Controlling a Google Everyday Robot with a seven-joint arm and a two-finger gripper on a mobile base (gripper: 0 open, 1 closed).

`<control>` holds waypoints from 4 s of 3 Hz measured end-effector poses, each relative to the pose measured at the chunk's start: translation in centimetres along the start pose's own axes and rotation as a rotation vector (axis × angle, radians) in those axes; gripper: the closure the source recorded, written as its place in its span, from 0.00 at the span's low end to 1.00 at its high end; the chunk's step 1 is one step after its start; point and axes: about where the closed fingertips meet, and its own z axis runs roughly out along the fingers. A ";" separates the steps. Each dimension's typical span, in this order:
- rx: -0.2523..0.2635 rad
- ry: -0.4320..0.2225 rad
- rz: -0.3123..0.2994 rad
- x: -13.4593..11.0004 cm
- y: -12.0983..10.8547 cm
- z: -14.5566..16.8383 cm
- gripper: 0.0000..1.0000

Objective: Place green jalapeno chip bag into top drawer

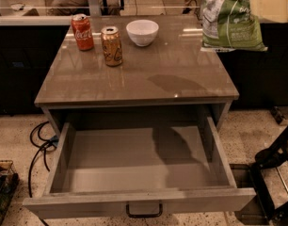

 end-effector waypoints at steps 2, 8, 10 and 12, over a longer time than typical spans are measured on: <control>-0.347 0.004 0.073 4.7 6.0 -1.4 1.00; -0.798 0.025 0.211 5.0 16.2 1.9 0.59; -0.800 0.021 0.203 4.7 16.5 1.6 0.04; -0.800 0.020 0.201 4.6 16.6 1.5 0.00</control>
Offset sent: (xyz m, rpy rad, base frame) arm -0.0813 0.0413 -0.0565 0.2686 0.2128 0.4206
